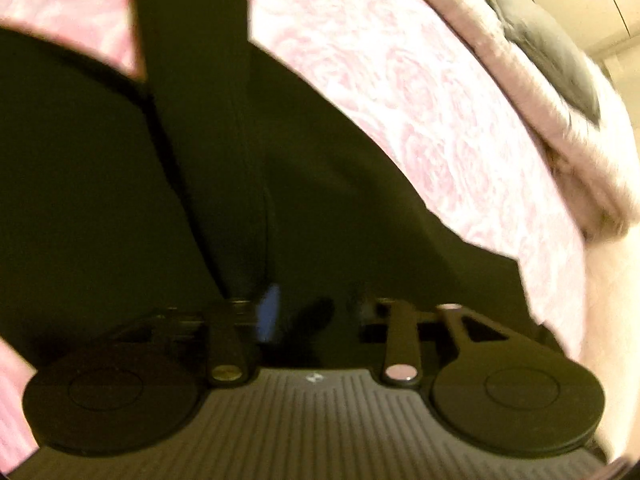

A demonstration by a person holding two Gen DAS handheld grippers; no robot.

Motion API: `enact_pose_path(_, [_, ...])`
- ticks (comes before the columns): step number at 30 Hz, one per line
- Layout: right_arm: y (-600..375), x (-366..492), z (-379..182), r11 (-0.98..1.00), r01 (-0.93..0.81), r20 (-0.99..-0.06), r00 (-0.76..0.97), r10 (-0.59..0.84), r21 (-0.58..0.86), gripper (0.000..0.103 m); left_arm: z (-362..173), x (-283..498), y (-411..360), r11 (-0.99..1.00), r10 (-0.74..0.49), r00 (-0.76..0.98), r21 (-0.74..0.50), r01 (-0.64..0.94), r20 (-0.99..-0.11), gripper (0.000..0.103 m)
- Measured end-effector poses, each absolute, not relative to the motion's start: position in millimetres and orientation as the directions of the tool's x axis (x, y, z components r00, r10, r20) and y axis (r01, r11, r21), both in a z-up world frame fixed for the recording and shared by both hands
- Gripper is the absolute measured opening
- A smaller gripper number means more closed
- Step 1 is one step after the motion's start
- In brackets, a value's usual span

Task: Fold clothes

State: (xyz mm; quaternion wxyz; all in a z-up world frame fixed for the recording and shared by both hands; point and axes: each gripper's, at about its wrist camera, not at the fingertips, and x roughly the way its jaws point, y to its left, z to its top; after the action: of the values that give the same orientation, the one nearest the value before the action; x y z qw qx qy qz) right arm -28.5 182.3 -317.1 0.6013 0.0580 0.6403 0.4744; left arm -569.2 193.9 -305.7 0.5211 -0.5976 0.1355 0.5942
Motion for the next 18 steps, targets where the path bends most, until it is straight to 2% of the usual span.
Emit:
enact_pose_path(3, [188, -21, -320, 0.528, -0.495, -0.701, -0.272, 0.659, 0.690, 0.041, -299, -558, 197, -0.342, 0.452, 0.239, -0.415, -0.843, -0.859, 0.000])
enact_pose_path(4, [188, -20, -316, 0.524, -0.523, -0.711, -0.259, 0.654, 0.672, 0.017, -296, -555, 197, -0.317, 0.454, 0.232, -0.400, -0.860, -0.860, 0.000])
enact_pose_path(6, [187, -24, -302, 0.475, -0.599, -0.706, -0.229, 0.671, 0.645, 0.010, -282, -555, 186, -0.307, 0.503, 0.208, -0.399, -0.864, -0.839, 0.000])
enact_pose_path(8, [176, -29, -285, 0.413, -0.651, -0.678, -0.219, 0.701, 0.637, 0.009, -269, -555, 167, -0.304, 0.543, 0.179, -0.391, -0.869, -0.820, 0.000])
enact_pose_path(12, [159, -25, -279, 0.419, -0.665, -0.693, -0.210, 0.689, 0.618, 0.009, -263, -557, 124, -0.333, 0.552, 0.117, -0.346, -0.877, -0.826, 0.000])
enact_pose_path(17, [152, -24, -276, 0.418, -0.674, -0.700, -0.209, 0.683, 0.609, 0.009, -276, -572, 102, -0.404, 0.536, 0.143, -0.401, -0.822, -0.832, 0.000])
enact_pose_path(18, [155, -26, -275, 0.410, -0.683, -0.701, -0.211, 0.681, 0.604, 0.009, -275, -574, 106, -0.413, 0.537, 0.147, -0.411, -0.813, -0.830, 0.006])
